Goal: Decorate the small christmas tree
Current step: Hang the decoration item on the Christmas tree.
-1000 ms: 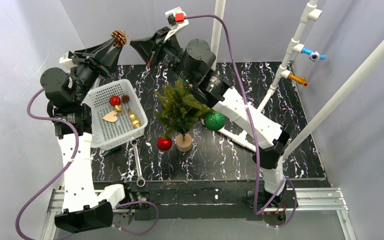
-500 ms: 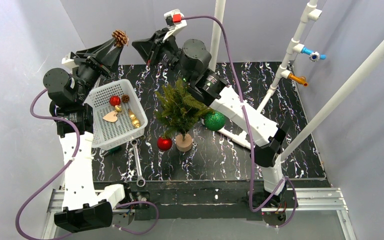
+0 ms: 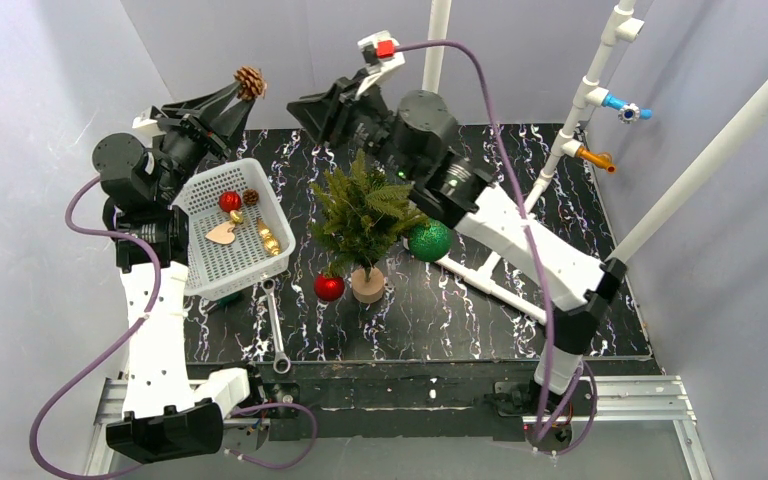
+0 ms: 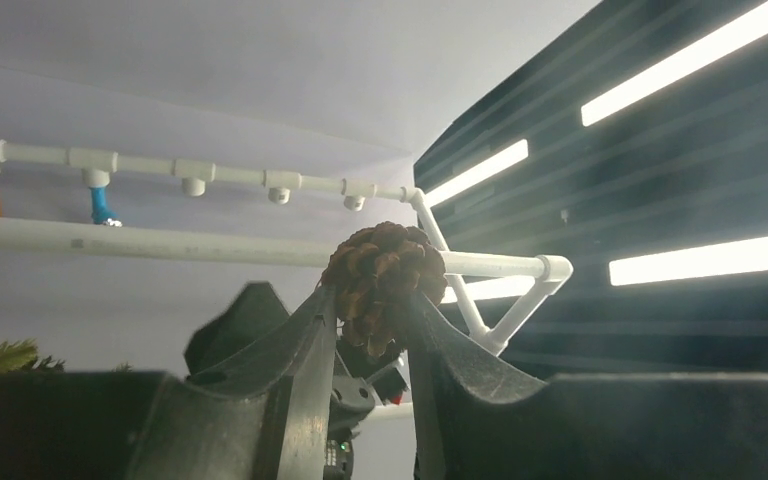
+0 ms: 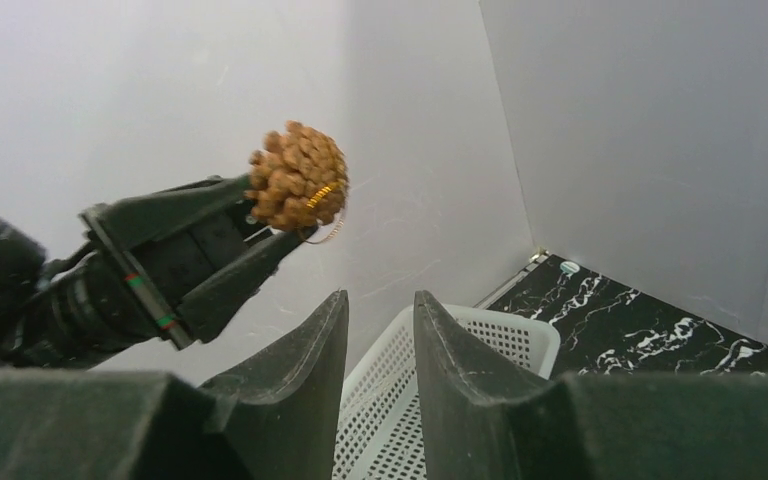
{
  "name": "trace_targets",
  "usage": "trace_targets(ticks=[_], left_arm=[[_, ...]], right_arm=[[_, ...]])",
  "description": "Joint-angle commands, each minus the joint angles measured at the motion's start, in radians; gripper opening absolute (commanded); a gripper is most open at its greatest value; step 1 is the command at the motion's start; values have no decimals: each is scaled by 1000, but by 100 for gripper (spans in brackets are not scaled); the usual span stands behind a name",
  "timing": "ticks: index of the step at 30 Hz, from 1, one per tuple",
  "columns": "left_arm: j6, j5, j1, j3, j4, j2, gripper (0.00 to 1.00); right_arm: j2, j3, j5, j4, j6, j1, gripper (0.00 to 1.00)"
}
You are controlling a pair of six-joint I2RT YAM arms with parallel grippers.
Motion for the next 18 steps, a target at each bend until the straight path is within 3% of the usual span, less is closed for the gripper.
trace_targets(ticks=[1,4,14,18], left_arm=[[104,62,-24,11,-34,-33,19],[146,67,-28,25,-95,-38,19],[155,57,-32,37,-109,-50,19],[145,56,-36,27,-89,-50,19]], right_arm=[[-176,-106,23,51,2,-3,39],[-195,-123,29,54,8,-3,39],[15,163,-82,-99,68,8,45],[32,142,-97,-105,82,10,45]])
